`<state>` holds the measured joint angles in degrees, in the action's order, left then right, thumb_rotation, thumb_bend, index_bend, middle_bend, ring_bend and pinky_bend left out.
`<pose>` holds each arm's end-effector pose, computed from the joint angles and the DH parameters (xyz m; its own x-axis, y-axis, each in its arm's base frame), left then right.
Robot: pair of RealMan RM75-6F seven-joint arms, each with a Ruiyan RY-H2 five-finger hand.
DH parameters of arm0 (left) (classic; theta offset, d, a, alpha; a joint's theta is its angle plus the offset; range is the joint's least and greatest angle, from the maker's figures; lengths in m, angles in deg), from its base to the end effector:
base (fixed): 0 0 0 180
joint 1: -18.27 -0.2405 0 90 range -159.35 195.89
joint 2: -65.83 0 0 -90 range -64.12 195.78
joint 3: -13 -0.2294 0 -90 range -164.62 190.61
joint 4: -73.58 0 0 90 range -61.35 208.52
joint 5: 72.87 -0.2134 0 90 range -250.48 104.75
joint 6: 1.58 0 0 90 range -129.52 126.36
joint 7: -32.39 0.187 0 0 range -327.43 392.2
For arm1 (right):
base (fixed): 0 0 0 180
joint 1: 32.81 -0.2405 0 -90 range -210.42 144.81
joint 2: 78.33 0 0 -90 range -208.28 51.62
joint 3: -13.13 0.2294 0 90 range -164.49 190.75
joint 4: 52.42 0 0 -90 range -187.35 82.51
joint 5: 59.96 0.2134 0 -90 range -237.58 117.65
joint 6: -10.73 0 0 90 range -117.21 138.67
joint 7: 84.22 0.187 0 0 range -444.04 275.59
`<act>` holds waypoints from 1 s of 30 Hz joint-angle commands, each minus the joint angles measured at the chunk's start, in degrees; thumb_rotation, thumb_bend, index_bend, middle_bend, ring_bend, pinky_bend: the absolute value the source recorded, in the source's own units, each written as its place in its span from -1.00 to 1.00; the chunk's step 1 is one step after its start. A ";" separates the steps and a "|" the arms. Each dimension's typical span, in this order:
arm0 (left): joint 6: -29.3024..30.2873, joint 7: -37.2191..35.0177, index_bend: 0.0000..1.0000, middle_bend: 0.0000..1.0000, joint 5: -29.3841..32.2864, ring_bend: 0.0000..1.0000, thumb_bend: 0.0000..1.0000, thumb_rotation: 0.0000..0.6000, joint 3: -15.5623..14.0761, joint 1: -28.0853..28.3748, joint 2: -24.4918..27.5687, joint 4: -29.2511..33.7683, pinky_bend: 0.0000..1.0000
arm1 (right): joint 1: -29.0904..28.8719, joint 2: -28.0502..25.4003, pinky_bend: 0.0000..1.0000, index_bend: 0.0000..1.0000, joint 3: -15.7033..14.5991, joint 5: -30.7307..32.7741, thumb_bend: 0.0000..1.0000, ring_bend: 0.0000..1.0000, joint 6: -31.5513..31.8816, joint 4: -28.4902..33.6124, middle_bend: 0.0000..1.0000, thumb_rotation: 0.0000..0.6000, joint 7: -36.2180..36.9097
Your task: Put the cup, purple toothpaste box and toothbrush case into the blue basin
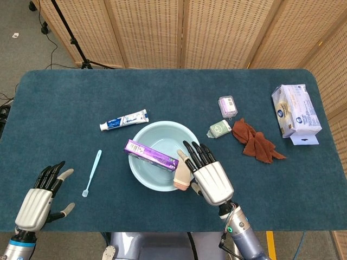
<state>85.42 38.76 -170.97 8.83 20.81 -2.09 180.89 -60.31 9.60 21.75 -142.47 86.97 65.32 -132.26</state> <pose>-0.2020 0.1786 0.0902 0.2019 0.0984 0.9745 0.9675 -0.1749 -0.1828 -0.0235 -0.2534 0.0358 0.3776 0.0662 0.9236 -0.8075 -0.4646 0.3634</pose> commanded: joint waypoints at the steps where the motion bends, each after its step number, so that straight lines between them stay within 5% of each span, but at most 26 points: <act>1: -0.05 0.00 -0.66 -1.00 0.03 -1.00 -0.56 1.00 0.00 0.01 -0.04 -0.03 -0.94 | 0.16 -0.31 -0.78 -0.78 0.80 0.19 -0.69 -1.00 0.81 -0.36 -1.00 1.00 -0.56; 13: -0.27 0.65 -0.66 -1.00 0.28 -1.00 -0.56 1.00 0.06 0.01 -0.39 -0.14 -0.94 | 1.49 -6.13 -0.78 -0.78 2.65 3.20 -0.64 -1.00 2.59 1.53 -1.00 1.00 -2.49; 19: 0.11 0.90 -0.66 -1.00 0.69 -1.00 -0.57 1.00 0.47 -0.10 -0.62 -0.42 -0.94 | 4.75 -10.60 -0.78 -0.78 -0.39 1.60 -0.63 -1.00 4.36 0.26 -1.00 1.00 2.12; 30: 0.63 2.31 -0.66 -1.00 2.58 -1.00 -0.57 1.00 2.01 -0.14 -1.87 -2.01 -0.94 | 14.15 -17.68 -0.78 -0.78 -7.78 -4.13 -0.63 -1.00 11.20 -8.10 -1.00 1.00 22.68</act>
<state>86.05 40.93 -168.54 10.71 20.65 -3.82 179.03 -48.81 -6.09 15.97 -145.09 96.05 60.14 -113.96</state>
